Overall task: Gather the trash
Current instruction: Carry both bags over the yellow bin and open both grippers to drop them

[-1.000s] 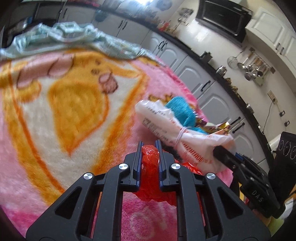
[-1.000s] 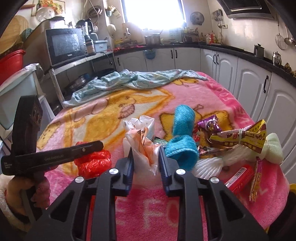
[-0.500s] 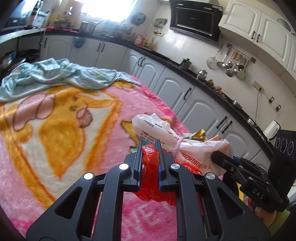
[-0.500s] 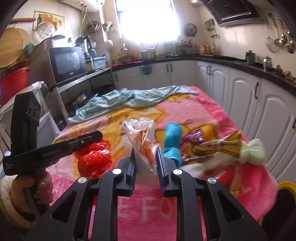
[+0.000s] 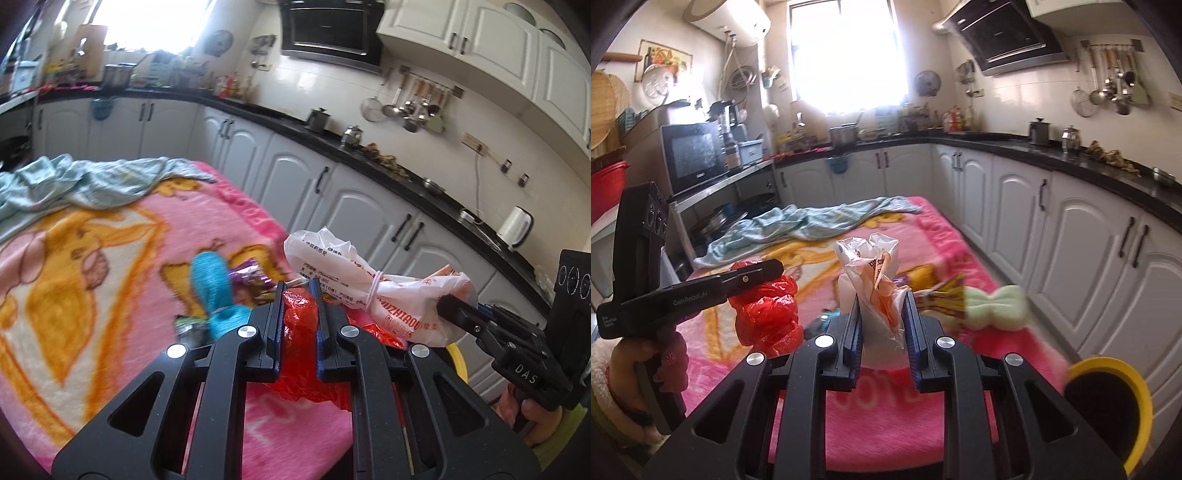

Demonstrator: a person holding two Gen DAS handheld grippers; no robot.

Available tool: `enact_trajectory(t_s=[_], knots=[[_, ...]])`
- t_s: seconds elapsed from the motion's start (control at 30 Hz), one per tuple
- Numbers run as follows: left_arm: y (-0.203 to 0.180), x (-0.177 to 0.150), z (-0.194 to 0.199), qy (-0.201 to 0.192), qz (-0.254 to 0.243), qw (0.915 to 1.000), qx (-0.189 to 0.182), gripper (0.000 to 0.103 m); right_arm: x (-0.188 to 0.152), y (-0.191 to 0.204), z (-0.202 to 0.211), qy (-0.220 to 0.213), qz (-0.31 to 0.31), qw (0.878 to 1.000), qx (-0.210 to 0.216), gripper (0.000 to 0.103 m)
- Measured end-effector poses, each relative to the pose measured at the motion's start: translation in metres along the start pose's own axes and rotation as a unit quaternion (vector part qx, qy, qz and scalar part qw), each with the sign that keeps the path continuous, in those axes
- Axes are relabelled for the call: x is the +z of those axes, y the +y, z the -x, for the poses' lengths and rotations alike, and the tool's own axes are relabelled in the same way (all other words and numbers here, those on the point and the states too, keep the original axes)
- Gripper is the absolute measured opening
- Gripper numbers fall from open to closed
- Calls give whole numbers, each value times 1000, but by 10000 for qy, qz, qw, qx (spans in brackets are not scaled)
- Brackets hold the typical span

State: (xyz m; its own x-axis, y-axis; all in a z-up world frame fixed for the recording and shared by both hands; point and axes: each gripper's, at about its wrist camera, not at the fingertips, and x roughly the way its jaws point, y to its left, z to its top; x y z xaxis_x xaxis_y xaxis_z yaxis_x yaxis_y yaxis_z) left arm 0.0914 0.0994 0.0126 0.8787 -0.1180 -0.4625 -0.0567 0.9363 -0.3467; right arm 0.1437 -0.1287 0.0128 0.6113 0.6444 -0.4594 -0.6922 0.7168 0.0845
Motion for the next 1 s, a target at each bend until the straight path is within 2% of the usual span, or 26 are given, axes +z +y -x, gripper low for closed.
enact_trajectory(t_s=[0.5, 1.0], knots=[[-92, 10, -37, 13, -704, 9957, -608, 7, -5, -61, 66, -348, -368, 9955, -797, 19], [-174, 1, -92, 204, -1110, 9883, -1028, 7, -46, -138, 122, -363, -1005, 9791, -1728, 19]])
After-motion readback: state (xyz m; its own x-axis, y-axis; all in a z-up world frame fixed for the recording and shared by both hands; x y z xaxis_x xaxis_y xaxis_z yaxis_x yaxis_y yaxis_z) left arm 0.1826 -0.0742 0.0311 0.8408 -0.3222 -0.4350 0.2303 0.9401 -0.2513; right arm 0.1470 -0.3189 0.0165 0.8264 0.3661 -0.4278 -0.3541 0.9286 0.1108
